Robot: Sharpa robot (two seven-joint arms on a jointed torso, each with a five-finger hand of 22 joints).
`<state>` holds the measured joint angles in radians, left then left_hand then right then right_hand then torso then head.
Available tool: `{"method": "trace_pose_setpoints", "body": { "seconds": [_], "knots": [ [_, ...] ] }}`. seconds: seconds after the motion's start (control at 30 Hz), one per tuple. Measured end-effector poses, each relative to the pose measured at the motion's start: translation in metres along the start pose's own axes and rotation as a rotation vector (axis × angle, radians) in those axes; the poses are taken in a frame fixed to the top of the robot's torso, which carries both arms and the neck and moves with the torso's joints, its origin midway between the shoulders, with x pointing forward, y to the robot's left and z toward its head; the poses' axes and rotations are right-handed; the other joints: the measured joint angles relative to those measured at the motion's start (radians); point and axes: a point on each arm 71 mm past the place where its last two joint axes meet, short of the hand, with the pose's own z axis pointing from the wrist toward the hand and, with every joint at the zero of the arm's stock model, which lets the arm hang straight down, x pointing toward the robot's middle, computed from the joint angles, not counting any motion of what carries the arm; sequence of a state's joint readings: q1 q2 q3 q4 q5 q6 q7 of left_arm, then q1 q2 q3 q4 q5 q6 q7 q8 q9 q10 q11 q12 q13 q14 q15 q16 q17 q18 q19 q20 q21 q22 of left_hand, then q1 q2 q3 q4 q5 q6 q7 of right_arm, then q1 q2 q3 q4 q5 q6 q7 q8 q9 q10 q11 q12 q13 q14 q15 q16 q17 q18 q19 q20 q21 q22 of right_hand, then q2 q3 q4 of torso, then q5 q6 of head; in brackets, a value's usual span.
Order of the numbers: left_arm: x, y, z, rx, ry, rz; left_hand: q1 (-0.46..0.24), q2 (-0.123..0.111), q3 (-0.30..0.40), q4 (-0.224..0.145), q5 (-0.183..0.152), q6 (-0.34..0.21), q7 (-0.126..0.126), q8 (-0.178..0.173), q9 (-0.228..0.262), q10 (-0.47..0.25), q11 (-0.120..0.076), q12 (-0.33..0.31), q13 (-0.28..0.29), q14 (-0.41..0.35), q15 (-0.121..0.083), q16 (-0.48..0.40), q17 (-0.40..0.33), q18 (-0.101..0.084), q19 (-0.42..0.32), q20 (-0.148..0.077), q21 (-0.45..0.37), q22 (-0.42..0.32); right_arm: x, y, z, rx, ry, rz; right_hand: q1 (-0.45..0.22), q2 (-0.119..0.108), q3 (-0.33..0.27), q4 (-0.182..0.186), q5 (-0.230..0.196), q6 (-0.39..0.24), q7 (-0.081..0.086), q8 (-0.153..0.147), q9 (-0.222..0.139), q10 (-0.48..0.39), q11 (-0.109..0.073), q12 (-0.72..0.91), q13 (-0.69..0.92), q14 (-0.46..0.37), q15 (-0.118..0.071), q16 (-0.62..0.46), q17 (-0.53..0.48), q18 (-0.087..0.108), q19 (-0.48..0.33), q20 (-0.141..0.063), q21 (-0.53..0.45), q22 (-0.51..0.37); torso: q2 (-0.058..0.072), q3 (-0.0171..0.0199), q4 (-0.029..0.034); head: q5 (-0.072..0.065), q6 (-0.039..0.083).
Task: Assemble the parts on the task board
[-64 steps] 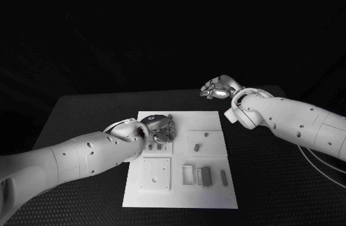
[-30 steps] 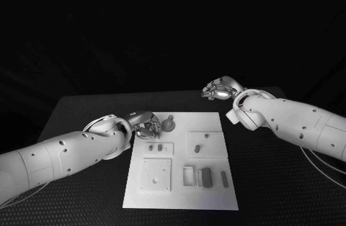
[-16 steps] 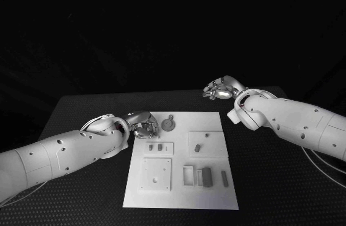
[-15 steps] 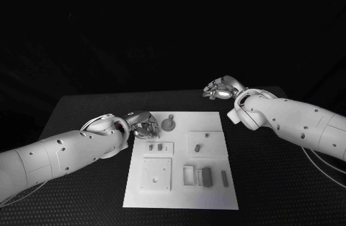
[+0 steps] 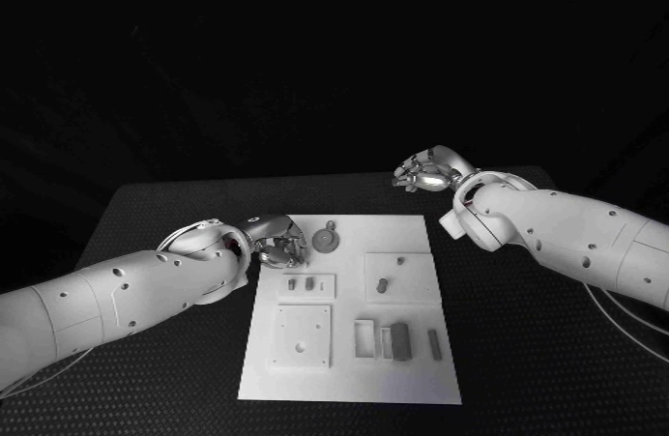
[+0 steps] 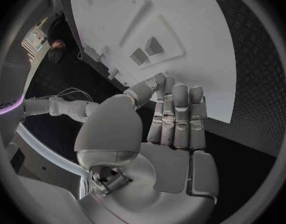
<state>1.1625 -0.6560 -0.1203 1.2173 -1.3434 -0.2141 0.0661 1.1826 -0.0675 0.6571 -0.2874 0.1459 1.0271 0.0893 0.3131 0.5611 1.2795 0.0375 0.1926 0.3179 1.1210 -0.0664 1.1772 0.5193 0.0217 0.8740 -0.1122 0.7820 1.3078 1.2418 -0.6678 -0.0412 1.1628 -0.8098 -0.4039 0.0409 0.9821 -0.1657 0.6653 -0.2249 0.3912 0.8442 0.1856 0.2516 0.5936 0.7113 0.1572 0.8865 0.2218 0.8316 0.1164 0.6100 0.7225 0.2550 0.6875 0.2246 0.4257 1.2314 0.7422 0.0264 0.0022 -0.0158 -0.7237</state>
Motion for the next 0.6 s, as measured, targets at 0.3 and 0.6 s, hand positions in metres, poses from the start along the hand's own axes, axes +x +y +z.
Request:
{"method": "trace_pose_setpoints", "body": {
  "seconds": [0.3,0.6],
  "knots": [
    [0.001,-0.0025,0.0017,0.005,0.005,-0.001,-0.001,-0.002,0.0,0.0,0.0,0.0,0.0,-0.003,-0.001,0.002,0.002,-0.003,0.0,0.0,0.0,0.0,0.0,0.0,0.0,0.0,0.0,0.0,0.0003,0.0002,0.0002,0.0,0.0,0.0,0.0,0.0,0.0,0.0,0.0,0.0,0.0,0.0,-0.001,0.0,0.0,0.0,0.0,0.0,0.0,-0.004,0.0,0.0,0.0,0.0,0.0,0.001,0.0,0.0,0.0,-0.001,-0.001],
    [0.0022,-0.0039,0.0036,0.006,0.014,-0.001,-0.003,-0.003,0.0,0.0,0.0,0.0,0.0,0.0,0.0,0.004,0.004,-0.004,0.0,0.002,0.002,0.0,0.0,0.0,0.0,0.0,0.0,0.0,0.0005,0.0004,0.0003,0.0,0.001,0.0,0.0,0.0,0.0,0.0,0.0,0.0,0.0,0.0,-0.001,0.0,0.0,0.0,-0.001,0.001,-0.001,-0.004,0.0,0.0,0.0,0.0,0.0,0.001,0.0,0.0,-0.0003,-0.002,-0.002]
  ]
}}
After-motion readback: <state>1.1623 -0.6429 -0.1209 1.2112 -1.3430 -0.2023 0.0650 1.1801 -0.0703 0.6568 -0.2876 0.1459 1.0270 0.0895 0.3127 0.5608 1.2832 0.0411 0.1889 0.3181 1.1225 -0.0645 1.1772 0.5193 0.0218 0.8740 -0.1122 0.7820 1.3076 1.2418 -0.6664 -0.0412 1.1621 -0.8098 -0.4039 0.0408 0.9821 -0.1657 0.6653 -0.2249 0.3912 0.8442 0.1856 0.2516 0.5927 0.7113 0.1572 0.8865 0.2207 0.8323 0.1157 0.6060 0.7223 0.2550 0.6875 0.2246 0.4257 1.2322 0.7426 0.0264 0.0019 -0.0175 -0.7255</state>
